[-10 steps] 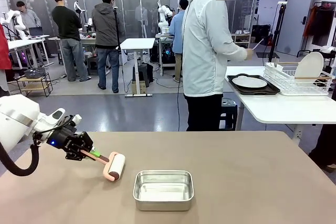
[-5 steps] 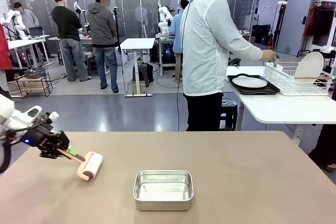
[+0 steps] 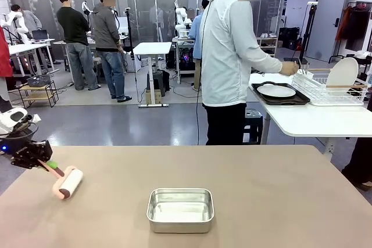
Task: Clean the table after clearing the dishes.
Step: When the right (or left) Handle tray is removed, use the right hand (or left hand) to clean the right (or left) side of the table with the Lint Roller.
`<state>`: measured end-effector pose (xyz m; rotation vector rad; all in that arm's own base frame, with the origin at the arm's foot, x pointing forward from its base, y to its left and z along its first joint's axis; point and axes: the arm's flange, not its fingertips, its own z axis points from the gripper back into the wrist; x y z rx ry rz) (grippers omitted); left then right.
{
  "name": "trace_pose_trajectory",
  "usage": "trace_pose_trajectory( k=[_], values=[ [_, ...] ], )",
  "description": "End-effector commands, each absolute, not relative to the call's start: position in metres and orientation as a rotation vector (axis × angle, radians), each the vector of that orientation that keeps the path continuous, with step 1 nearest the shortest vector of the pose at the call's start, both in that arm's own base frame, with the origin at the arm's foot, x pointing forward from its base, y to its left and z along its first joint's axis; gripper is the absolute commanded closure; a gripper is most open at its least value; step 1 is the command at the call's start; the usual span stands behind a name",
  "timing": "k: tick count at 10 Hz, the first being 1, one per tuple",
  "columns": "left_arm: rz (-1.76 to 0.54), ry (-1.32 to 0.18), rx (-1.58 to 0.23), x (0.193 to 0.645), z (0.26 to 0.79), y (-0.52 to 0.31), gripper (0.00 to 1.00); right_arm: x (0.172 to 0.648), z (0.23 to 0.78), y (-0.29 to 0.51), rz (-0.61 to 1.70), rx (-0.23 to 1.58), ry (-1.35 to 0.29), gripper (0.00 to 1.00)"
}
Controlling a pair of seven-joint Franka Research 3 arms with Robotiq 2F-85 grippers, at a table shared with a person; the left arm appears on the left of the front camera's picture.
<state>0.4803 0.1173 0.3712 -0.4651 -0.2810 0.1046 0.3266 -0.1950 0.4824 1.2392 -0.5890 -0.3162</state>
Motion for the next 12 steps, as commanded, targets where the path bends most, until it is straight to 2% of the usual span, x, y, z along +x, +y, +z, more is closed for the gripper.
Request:
trace_pose_trajectory(
  k=[1,2,5,9,12],
  values=[
    [0.185,-0.252,-0.149,0.474,0.328,0.131,0.8,0.326,0.485,-0.194,-0.309,1.246,-0.59,0.0],
    [0.18,-0.26,-0.05,0.473,0.334,0.131,0.8,0.326,0.485,-0.194,-0.309,1.246,-0.59,0.0],
    [0.151,-0.268,0.062,0.475,0.356,0.121,0.8,0.326,0.485,-0.194,-0.309,1.246,-0.59,0.0],
    [0.095,-0.317,-0.057,0.472,0.388,0.096,0.8,0.326,0.485,-0.194,-0.309,1.246,-0.59,0.0],
    [0.073,-0.388,0.015,0.445,0.442,0.089,0.8,0.326,0.485,-0.194,-0.309,1.246,-0.59,0.0]
  ],
)
